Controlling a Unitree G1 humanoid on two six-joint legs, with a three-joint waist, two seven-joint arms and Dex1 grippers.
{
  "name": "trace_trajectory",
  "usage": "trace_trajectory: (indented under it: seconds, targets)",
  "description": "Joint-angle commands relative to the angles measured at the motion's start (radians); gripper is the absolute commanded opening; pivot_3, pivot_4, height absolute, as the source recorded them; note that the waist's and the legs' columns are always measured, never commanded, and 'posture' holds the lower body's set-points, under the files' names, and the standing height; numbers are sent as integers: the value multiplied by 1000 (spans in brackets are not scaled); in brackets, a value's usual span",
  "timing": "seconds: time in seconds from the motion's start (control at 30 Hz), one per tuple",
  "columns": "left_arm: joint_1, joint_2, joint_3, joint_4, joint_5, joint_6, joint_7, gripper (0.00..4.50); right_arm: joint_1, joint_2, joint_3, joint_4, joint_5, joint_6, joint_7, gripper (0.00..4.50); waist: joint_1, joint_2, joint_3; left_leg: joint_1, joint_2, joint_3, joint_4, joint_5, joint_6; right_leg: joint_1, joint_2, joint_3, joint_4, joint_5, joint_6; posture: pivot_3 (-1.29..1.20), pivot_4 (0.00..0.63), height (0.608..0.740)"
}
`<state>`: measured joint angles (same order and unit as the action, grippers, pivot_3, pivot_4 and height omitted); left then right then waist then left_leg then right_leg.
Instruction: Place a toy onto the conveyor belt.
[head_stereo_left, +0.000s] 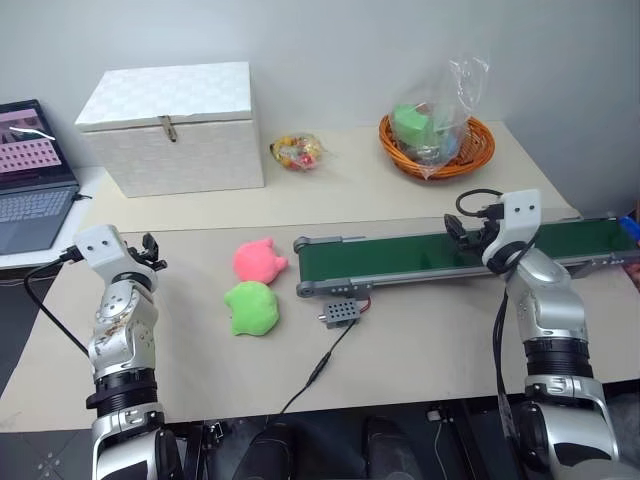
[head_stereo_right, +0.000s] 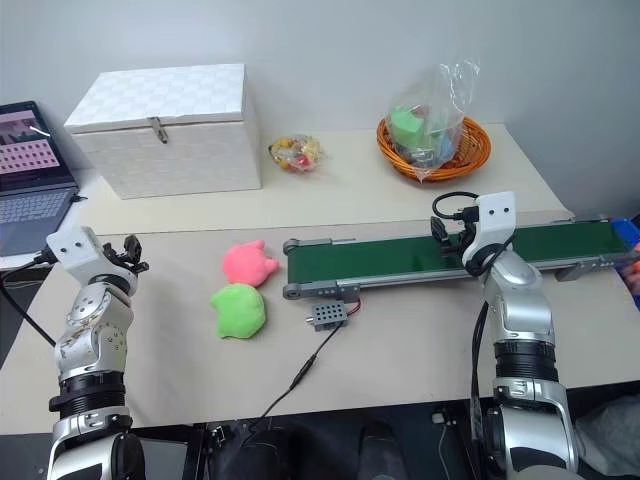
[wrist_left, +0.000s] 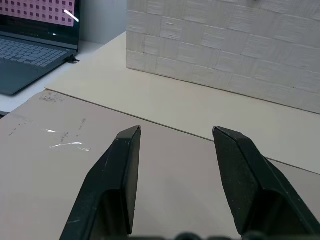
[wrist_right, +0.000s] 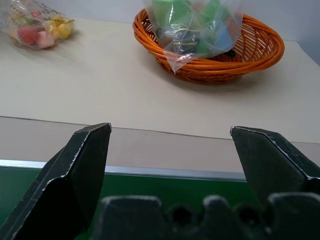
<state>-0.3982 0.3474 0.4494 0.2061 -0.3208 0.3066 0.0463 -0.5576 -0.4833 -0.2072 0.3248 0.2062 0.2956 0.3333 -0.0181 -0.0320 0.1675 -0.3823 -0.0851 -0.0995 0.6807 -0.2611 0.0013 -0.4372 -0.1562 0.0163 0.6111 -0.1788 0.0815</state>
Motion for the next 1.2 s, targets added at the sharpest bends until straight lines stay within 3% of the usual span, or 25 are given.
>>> trace_trajectory:
  seconds: [0.03, 0.13, 0.33, 0.6, 0.7, 0.9, 1.03, 1.1, 1.2]
  targets:
    - [5, 25, -30, -52, 31, -22, -25, 2441, 0, -21, 54, -68, -15, -37, 83, 4500, 0, 0, 0, 0, 0, 0, 0, 0, 0, 0, 0, 0, 0, 0, 0, 0, 150, 740]
    - [5, 15, -54, -74, 36, -29, -41, 2441, 77, -65, 225, -351, 76, 10, 375, 4500, -5, 0, 0, -1, 0, 0, 0, 0, 0, 0, 0, 0, 0, 0, 0, 0, 150, 740]
    - [28, 10, -60, -102, 36, -20, -47, 2441, 197, -216, 238, -726, 366, 155, 701, 4500, 1, 0, 0, -2, 2, -1, 2, -1, 2, 0, 2, -1, 0, 0, 0, 0, 150, 740]
    - [54, 3, -60, -160, 20, 9, -56, 2441, 222, -263, 266, -776, 396, 190, 764, 4500, 5, -1, 0, 2, 3, -1, 2, -4, 6, 3, 2, -2, -2, 0, 0, 0, 150, 740]
    - [171, -45, -54, -371, -73, 122, -59, 2441, 230, -270, 276, -770, 374, 181, 771, 4500, 4, -1, 0, 1, 3, -1, 2, -4, 6, 1, 2, -1, -1, 0, 0, 0, 150, 740]
    - [476, -169, 118, -731, -384, 335, 22, 2441, 257, -269, 261, -720, 341, 150, 777, 4500, 5, -1, 0, 0, 7, 0, 2, -5, 6, 0, 3, 0, -2, 0, 0, 0, 150, 740]
    - [593, -218, 211, -792, -606, 370, 40, 2441, 254, -249, 259, -690, 333, 142, 764, 4500, 14, 0, 0, 8, 10, 1, 2, -5, 5, 7, 6, -1, -2, -1, -2, 0, 150, 740]
    - [638, -241, 204, -791, -787, 413, 37, 2441, 249, -242, 263, -684, 329, 141, 764, 4500, 19, 0, 0, 15, 13, 2, 1, -8, 5, 17, 7, -2, -4, -2, -3, 0, 150, 740]
    - [702, -260, 155, -743, -1077, 480, -28, 2441, 244, -237, 272, -685, 321, 143, 763, 4500, 27, 0, 0, 14, 12, 2, 1, -9, 6, 17, 7, -2, -5, -5, 1, 0, 150, 740]
